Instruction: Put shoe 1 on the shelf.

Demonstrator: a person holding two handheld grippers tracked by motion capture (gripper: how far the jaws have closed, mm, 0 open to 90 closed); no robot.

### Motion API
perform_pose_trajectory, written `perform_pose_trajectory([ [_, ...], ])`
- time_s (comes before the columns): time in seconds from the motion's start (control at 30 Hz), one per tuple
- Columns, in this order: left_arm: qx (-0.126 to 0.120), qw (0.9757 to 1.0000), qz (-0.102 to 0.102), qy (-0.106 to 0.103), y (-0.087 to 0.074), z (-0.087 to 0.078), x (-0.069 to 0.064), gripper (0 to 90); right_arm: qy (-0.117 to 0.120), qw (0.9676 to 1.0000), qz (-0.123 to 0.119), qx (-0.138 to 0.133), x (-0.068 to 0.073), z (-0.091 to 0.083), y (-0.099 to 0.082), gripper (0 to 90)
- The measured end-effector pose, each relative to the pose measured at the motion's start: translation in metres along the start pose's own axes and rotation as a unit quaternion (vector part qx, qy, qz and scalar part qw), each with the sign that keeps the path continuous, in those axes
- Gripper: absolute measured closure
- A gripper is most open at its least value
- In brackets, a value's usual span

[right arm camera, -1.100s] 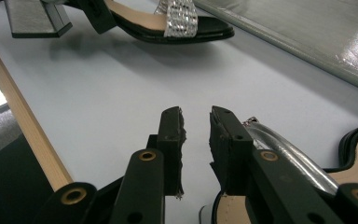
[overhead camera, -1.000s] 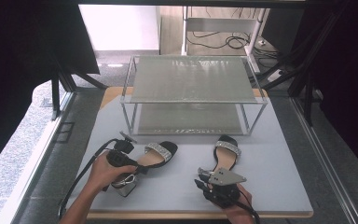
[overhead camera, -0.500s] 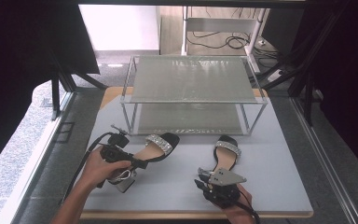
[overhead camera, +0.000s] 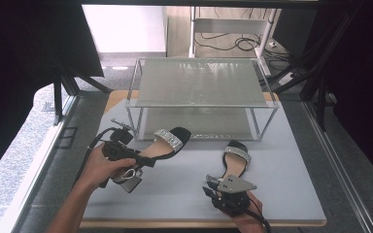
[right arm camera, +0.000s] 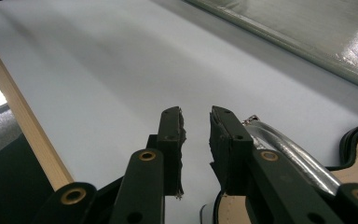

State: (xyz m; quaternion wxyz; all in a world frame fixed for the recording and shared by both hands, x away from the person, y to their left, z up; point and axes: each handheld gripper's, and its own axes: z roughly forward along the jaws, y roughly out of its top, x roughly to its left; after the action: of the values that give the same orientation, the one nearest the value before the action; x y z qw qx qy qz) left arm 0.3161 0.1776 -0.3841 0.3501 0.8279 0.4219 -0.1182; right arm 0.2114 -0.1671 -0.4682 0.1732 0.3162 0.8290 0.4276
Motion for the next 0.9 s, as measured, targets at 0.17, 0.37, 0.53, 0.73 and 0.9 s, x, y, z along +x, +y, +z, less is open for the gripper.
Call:
perform_pose_trajectory([
  [0.17, -0.012, 0.9999, 0.007, -0.008, 0.011, -0.011, -0.006, 42.8, 0.0, 1.0, 0.0, 0.002, 0.0, 0.001, 0.0, 73.7],
  [0.37, -0.019, 0.9995, 0.019, -0.016, 0.025, -0.02, -0.015, 42.8, 0.002, 1.0, -0.001, -0.001, 0.0, 0.001, 0.0, 73.7],
  [0.53, -0.022, 0.9992, 0.025, -0.021, 0.034, -0.024, -0.019, 42.8, 0.002, 1.0, -0.002, 0.0, 0.0, 0.001, -0.001, 73.5],
  [0.73, -0.024, 0.9988, 0.037, -0.021, 0.052, -0.027, -0.026, 42.8, 0.003, 1.0, -0.001, 0.0, -0.001, 0.001, -0.001, 73.4],
  [0.9, -0.025, 0.9985, 0.044, -0.019, 0.072, -0.029, -0.031, 42.8, 0.003, 1.0, 0.001, -0.001, -0.002, 0.0, -0.001, 73.4],
])
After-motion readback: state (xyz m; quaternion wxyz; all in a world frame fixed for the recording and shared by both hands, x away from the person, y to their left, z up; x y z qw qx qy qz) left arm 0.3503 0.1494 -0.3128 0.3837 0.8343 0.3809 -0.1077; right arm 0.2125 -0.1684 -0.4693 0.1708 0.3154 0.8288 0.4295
